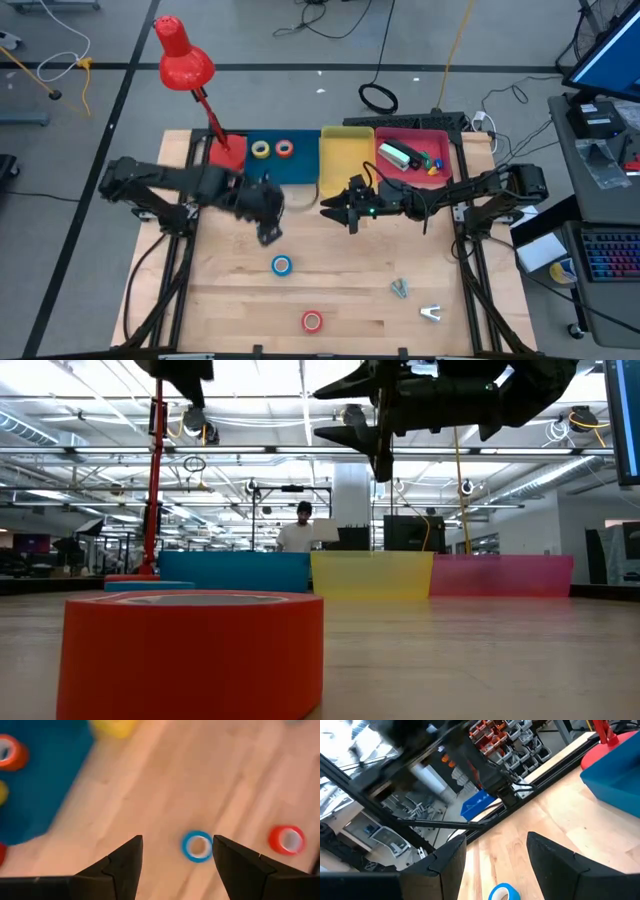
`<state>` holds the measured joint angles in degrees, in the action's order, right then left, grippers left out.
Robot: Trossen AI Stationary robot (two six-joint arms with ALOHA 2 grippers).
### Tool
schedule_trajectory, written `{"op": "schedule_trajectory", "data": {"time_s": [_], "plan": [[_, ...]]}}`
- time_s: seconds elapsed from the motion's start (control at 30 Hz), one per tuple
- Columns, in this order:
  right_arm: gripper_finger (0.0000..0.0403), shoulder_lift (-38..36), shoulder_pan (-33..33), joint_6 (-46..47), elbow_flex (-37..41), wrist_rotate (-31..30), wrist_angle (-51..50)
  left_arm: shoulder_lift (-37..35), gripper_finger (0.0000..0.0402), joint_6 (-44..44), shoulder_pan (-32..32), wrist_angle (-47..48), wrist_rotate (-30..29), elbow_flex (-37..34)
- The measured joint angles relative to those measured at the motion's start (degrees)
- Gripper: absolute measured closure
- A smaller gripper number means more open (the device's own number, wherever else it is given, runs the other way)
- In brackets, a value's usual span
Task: Pick and place Stapler, Stapler remover, tape
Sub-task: Put the red tape into the blue bin
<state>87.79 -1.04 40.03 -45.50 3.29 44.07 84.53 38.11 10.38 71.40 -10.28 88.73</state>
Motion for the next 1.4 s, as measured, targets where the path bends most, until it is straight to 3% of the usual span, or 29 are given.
{"op": "schedule_trajectory", "data": {"time_s": [0.17, 0.43, 0.73, 0.9, 1.17, 1.4], "plan": [[0.0202, 0.0, 0.3, 1.2, 0.0, 0.6, 0.3, 2.6, 0.0162, 1.0, 9.6, -4.8, -0.8, 0.0], [0.0202, 0.0, 3.0, -6.1, 0.0, 11.8, 3.6, 9.5, 0.0163, 1.1, 17.6, -18.7, 0.0, 0.0], [0.0202, 0.0, 9.0, -8.1, 0.0, 11.9, 14.3, 20.4, 0.0163, 1.5, 18.2, -21.1, 5.2, 0.0], [0.0202, 0.0, 11.2, -8.2, 0.0, 11.6, 15.8, 25.3, 0.0163, -2.0, 18.2, -27.4, 8.9, 0.0], [0.0202, 0.0, 13.2, -8.2, 0.0, 8.5, 15.7, 28.8, 0.0163, -4.6, 18.2, -34.6, 15.8, 0.0], [0.0202, 0.0, 14.4, -10.7, 0.0, 4.0, 16.0, 28.9, 0.0163, -5.6, 18.8, -34.9, 14.5, 0.0]]}}
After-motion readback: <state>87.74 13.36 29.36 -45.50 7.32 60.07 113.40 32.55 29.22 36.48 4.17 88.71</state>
